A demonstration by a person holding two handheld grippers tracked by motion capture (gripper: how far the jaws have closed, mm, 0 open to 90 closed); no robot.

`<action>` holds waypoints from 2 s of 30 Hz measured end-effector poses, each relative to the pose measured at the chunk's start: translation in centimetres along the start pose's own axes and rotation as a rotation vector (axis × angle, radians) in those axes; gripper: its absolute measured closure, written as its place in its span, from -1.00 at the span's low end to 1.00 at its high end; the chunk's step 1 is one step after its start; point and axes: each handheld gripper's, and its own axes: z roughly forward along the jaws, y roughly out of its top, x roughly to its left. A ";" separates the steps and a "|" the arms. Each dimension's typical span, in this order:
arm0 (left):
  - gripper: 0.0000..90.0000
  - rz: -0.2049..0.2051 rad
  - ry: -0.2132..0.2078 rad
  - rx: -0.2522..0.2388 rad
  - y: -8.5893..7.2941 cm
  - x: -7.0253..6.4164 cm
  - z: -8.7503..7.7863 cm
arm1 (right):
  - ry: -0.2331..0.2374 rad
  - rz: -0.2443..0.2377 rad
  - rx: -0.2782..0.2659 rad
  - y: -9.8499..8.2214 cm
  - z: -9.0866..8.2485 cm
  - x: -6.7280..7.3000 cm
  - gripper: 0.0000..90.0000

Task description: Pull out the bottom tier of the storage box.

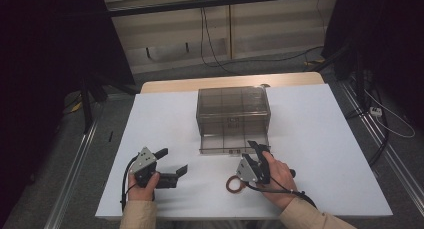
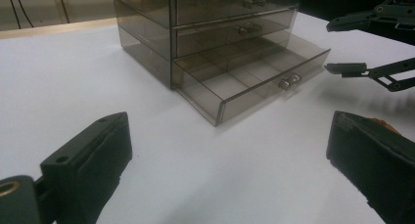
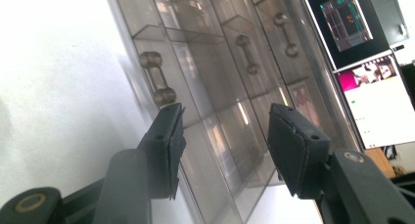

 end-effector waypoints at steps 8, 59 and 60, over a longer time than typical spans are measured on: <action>-0.93 -0.004 0.001 -0.003 0.0 0.0 0.0 | -0.038 0.123 0.012 -0.5 -0.6 -0.1 0.01; -0.93 0.004 0.001 -0.006 0.1 0.0 -0.2 | 0.377 0.841 -0.047 -2.9 -0.1 -2.1 -0.49; -0.93 0.003 0.004 -0.007 0.1 0.0 -0.3 | 0.388 0.846 -0.045 -2.9 -0.1 -2.1 -0.49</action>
